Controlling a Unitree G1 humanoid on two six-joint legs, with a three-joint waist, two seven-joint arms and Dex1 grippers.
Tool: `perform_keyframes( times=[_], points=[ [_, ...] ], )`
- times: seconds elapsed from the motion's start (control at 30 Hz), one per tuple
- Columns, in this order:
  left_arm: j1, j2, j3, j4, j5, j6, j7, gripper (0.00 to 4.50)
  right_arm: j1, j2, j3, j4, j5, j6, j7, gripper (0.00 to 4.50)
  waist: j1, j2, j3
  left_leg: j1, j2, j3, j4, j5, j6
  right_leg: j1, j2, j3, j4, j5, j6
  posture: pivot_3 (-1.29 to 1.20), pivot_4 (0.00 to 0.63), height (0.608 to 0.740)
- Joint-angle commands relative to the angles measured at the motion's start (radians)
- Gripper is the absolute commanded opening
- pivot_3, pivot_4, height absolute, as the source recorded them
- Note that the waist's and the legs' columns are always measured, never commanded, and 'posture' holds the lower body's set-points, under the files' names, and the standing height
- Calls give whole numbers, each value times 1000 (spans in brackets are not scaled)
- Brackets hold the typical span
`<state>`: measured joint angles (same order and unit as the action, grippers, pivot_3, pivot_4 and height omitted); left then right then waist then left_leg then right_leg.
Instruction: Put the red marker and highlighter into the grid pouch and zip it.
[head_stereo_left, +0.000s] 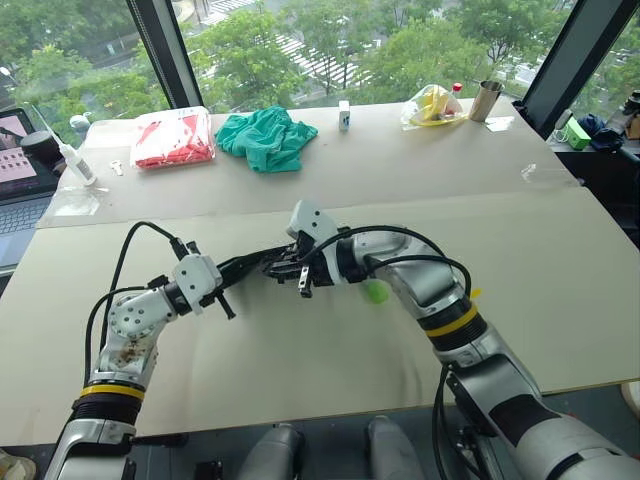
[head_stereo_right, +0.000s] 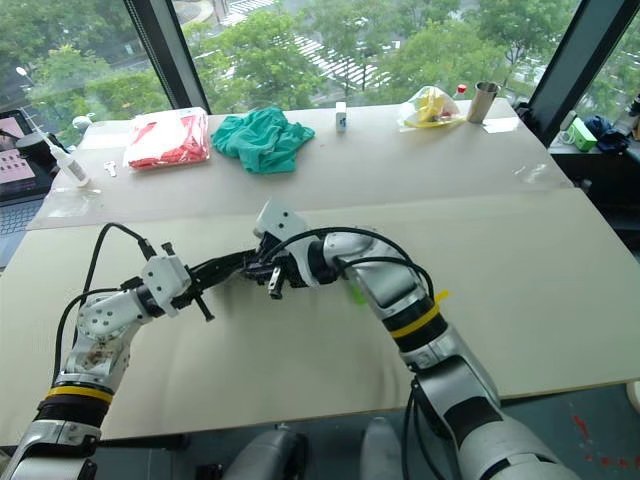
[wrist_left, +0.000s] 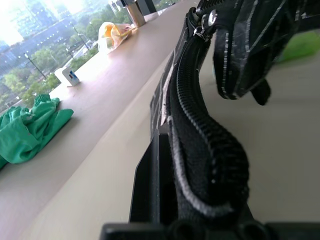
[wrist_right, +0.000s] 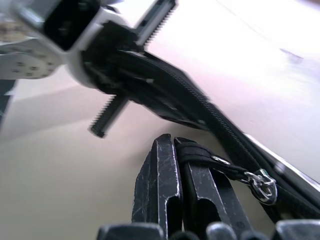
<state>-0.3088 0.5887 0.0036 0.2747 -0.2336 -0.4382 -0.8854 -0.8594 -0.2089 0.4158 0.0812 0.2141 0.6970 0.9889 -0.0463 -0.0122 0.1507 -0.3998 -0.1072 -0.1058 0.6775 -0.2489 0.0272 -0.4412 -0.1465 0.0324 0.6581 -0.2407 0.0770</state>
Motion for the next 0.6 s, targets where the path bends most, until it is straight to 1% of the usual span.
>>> perform_keyframes(
  times=[0.03,0.17,0.23,0.27,0.3,0.33,0.37,0.4,0.43,0.53,0.6],
  points=[
    [-21,-11,7,-12,2,1,2,0,-22,21,62,22,-43,-65,10,32,-1,0,0,0,0,0,0,0,0,0,0,0,0,0,0,0,150,740],
    [-20,-18,8,-12,5,0,3,0,-22,38,55,41,-50,-68,-3,32,-3,0,0,-1,0,0,0,0,0,-1,0,0,1,0,0,0,150,740],
    [-16,-19,8,-15,6,1,5,0,-28,39,34,73,-68,-95,-32,706,-2,0,0,0,0,0,0,0,-1,-1,0,0,1,0,0,0,150,740],
    [-13,-20,9,-16,6,0,6,0,-32,30,22,82,-75,-105,-40,806,-2,0,0,0,0,0,0,0,-1,-1,0,0,1,0,0,0,150,740],
    [-11,-20,9,-17,7,1,6,0,-34,24,14,87,-79,-111,-43,1331,-2,0,0,0,0,0,0,0,-1,-1,0,0,1,0,0,0,150,740],
    [-10,-20,11,-18,7,1,6,0,-39,14,-1,88,-82,-107,-51,1543,-2,0,0,0,0,0,0,0,-1,-1,0,0,1,0,0,0,150,740],
    [-7,-19,14,-19,7,1,6,0,-46,-4,-33,80,-68,-88,-54,2028,-1,0,0,0,0,0,0,0,-1,-1,0,0,1,0,0,0,150,740],
    [-6,-19,15,-20,8,1,6,0,-51,-16,-56,73,-57,-74,-55,2262,0,0,0,0,0,0,0,0,-1,-1,0,0,1,0,0,0,150,740],
    [-3,-19,18,-20,7,2,6,0,-57,-41,-103,60,-24,-36,-49,2588,2,0,0,-1,0,0,0,0,-1,-1,0,0,1,0,0,0,150,740],
    [4,-18,22,-21,7,2,9,0,-31,-135,-247,-60,102,28,11,2588,11,0,0,-1,-1,-1,1,0,0,0,0,0,-1,0,0,0,150,740],
    [9,-19,24,-23,8,2,10,0,8,-193,-310,-153,181,50,53,2588,10,0,0,-2,-1,-1,1,-1,0,0,0,0,-1,0,0,0,150,740]
  ],
)
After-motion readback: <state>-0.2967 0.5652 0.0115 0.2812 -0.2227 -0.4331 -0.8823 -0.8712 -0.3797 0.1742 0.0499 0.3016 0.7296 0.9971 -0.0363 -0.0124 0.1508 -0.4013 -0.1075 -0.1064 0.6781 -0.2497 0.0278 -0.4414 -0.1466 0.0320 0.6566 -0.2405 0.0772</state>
